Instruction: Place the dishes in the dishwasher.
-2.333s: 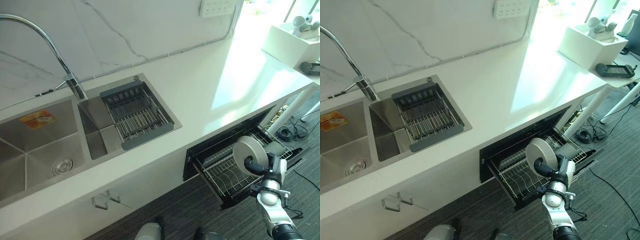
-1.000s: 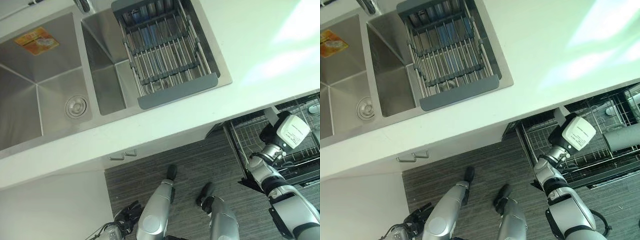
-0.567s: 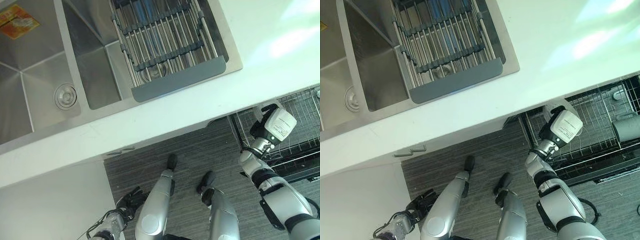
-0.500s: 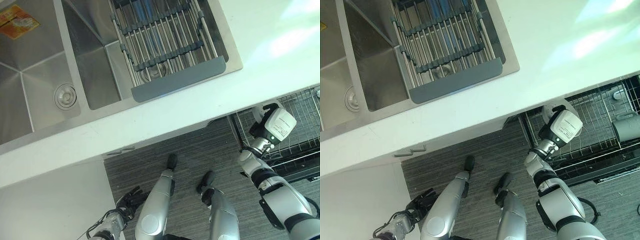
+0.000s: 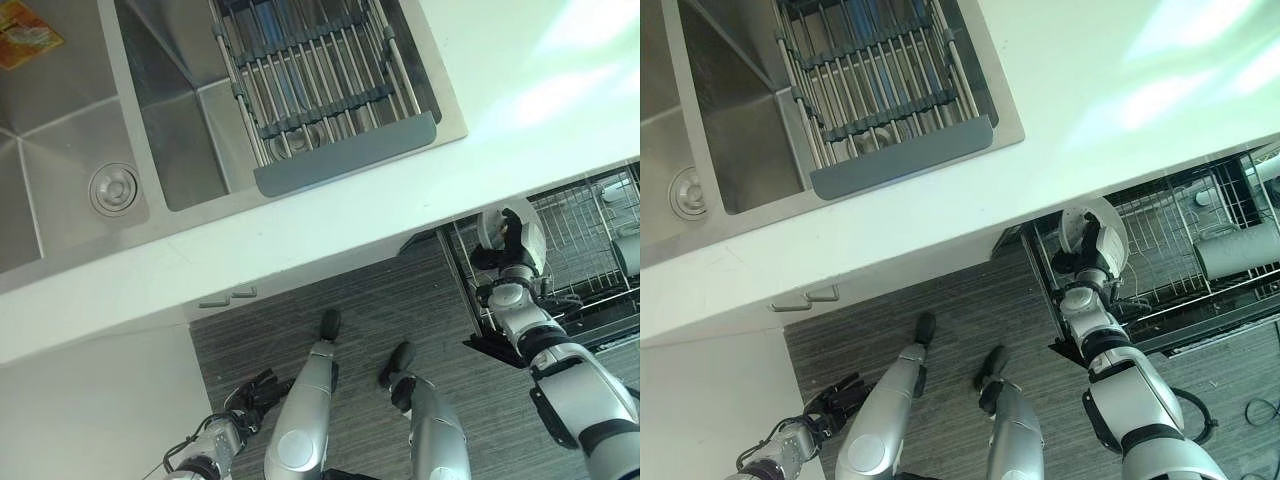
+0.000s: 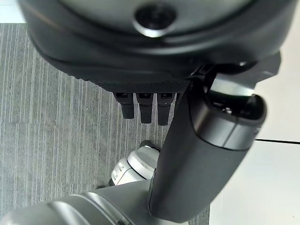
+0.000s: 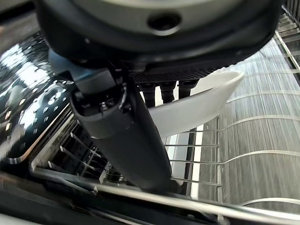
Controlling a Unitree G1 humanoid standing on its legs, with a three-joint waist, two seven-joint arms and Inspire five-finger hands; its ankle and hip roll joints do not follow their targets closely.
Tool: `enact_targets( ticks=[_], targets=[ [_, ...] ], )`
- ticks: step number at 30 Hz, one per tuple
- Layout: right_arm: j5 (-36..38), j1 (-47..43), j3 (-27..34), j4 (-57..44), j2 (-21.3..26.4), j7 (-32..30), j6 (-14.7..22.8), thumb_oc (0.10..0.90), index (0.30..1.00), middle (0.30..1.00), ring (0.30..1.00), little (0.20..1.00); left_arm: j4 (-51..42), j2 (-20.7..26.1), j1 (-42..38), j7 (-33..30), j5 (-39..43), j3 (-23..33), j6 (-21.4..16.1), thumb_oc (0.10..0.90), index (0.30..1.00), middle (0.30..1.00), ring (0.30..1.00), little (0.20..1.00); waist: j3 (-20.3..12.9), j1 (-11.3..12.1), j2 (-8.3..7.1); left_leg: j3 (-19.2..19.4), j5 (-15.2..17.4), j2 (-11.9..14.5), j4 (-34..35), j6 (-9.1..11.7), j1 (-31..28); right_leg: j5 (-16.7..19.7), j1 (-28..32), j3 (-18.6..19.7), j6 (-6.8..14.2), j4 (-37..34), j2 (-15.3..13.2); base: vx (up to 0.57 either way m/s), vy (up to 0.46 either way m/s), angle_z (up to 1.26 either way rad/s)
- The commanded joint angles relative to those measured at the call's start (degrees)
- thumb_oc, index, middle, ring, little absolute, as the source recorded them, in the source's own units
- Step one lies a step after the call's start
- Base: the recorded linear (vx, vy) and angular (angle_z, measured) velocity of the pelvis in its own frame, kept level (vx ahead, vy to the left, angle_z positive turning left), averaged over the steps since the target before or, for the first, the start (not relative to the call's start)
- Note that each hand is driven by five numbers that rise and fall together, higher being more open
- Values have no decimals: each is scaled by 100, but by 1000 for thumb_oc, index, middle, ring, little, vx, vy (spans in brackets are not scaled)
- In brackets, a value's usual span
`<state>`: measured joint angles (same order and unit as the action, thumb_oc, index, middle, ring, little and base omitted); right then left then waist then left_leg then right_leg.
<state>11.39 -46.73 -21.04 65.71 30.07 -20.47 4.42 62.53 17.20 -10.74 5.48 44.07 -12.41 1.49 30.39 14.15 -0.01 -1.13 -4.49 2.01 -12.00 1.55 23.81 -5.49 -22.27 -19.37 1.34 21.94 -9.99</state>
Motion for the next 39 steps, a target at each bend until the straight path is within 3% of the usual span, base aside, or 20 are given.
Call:
enact_targets(
  ticks=[1,3,8,13,16,21,25,31,33,36,38,39],
  targets=[
    [291,51,-250,-34,-201,1869,-231,800,900,900,900,900,57,144,343,72,-204,21,112,800,900,900,900,900,-60,59,39,-52,1283,71,-519,99,127,-189,321,160,718,-475,-266,0,0,0],
    [167,165,-308,1,-36,2580,-412,800,900,900,900,900,14,257,383,100,-285,142,181,800,900,900,900,900,-61,58,-38,-37,1282,114,-519,100,108,-181,343,162,726,-475,-246,28,-70,-1],
    [673,215,-132,-108,350,2560,-372,800,900,900,900,900,9,416,512,157,-418,332,190,800,900,900,900,900,-105,36,-172,-22,1312,176,-519,101,45,-182,407,193,742,-475,-194,21,-68,-2],
    [678,460,241,-524,571,1998,-406,800,900,900,900,900,78,389,651,137,-424,433,85,800,900,900,900,900,-178,-82,-242,20,1368,206,-519,90,-43,-194,451,282,737,-475,-143,-4,-1,-3],
    [516,828,416,-1223,673,1763,-188,800,900,900,900,900,176,345,769,118,-425,581,-7,800,900,900,900,900,-285,-227,-318,108,1441,252,-519,85,-165,-218,524,376,735,-475,-112,-13,-16,-12],
    [883,1327,698,-1924,710,1450,72,800,900,900,900,900,232,308,898,82,-434,757,-45,800,900,900,900,900,-432,-362,-398,180,1529,304,-519,71,-349,-253,665,450,727,-475,-90,-5,-31,-11],
    [1008,2107,1397,-2895,564,677,713,800,900,900,900,900,343,143,1141,53,-493,1016,-145,800,900,900,900,900,-725,-571,-411,321,1643,362,-519,58,-673,-318,926,545,726,-475,-69,27,-13,-18],
    [1413,2948,2110,-3801,292,812,1120,800,900,900,900,900,484,-66,1422,61,-806,1370,-175,800,900,900,900,900,-1202,-819,-385,450,1707,409,-519,60,-1077,-431,1292,655,703,-475,-45,64,17,-15],
    [1662,3179,2413,-4060,198,841,1574,800,900,900,900,900,549,-147,1506,67,-901,1460,-159,800,900,900,900,900,-1392,-900,-351,499,1757,428,-519,61,-1278,-488,1462,693,709,-475,-36,103,47,-5],
    [1936,3417,2772,-4470,77,635,1842,800,900,900,900,900,612,-248,1611,62,-996,1542,-132,800,900,900,900,900,-1578,-1002,-315,568,1796,465,-519,72,-1425,-539,1579,721,719,-475,-35,86,44,-10],
    [2884,3686,3237,-4993,-160,1064,2536,800,900,900,900,900,687,-338,1718,90,-979,1610,-142,800,900,900,900,900,-1677,-1152,-277,648,1829,509,-519,97,-1550,-584,1657,768,731,-475,-33,81,85,-17],
    [2722,3830,3379,-5199,-246,977,2725,800,900,900,900,900,690,-369,1747,97,-1010,1667,-115,800,900,900,900,900,-1714,-1205,-266,677,1842,513,-519,96,-1580,-600,1673,774,731,-475,-42,66,94,-10]
  ],
)
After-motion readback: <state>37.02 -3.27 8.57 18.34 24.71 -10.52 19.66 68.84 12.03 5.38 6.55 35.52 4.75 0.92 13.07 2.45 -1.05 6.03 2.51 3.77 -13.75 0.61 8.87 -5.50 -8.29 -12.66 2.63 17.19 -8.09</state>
